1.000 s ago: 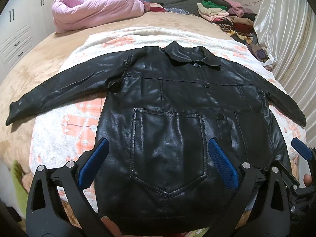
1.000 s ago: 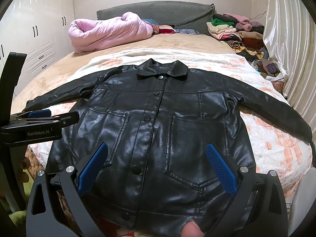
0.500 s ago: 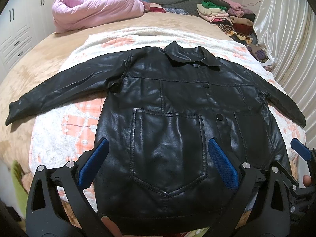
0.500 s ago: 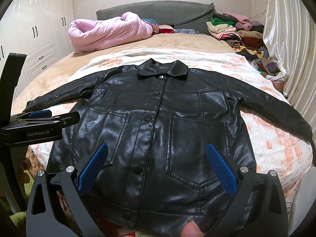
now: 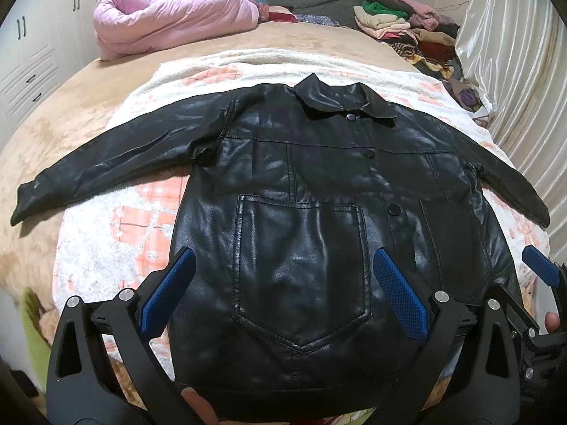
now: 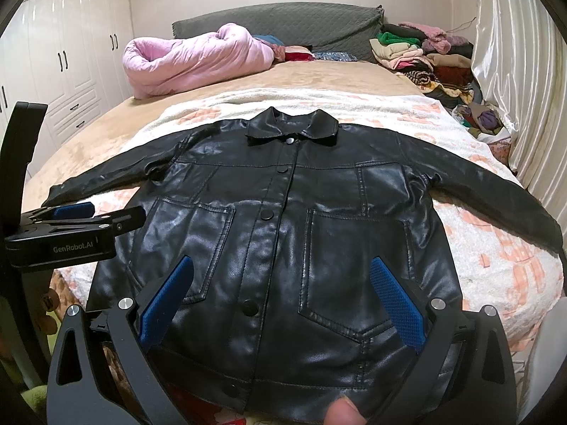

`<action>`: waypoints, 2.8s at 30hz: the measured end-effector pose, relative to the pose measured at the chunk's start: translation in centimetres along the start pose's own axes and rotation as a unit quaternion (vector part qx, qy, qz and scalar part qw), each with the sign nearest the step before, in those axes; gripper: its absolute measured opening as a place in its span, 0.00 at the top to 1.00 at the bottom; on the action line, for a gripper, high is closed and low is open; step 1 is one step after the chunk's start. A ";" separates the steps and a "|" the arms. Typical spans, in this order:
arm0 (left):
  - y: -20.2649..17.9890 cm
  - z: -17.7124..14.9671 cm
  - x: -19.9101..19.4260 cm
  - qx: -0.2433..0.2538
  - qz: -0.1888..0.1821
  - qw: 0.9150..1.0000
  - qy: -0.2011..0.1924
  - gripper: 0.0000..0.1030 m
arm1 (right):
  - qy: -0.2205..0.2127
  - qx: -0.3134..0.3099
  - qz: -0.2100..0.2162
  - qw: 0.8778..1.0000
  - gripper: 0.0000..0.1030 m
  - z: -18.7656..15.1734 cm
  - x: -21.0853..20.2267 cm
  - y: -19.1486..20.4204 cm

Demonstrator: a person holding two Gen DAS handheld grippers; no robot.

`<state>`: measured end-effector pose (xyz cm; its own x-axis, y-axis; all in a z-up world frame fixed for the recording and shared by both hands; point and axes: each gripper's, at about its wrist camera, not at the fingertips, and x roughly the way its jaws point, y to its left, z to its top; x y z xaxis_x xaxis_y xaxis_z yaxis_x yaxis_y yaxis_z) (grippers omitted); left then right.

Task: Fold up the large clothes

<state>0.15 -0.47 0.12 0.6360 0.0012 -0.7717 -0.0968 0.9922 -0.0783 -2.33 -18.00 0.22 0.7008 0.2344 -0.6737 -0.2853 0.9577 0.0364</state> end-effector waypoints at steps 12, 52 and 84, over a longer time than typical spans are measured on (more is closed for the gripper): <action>0.1 0.2 0.4 -0.002 -0.006 1.000 0.009 0.09 | -0.002 0.006 0.004 1.000 0.04 0.6 0.4 -0.5; -3.2 12.1 7.4 -0.007 -0.027 1.000 0.003 0.09 | -0.033 0.122 -0.068 0.990 0.04 11.5 7.1 -12.4; -10.8 15.4 17.1 0.042 -0.061 0.996 0.048 0.09 | -0.001 0.521 -0.287 0.804 0.04 -1.5 9.0 -44.5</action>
<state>23.85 -9.26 -2.47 0.5631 -0.1282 -0.8164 0.0436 0.9911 -0.1255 15.71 -58.76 -8.53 0.5230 -0.2957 -0.7994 0.7865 0.5288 0.3190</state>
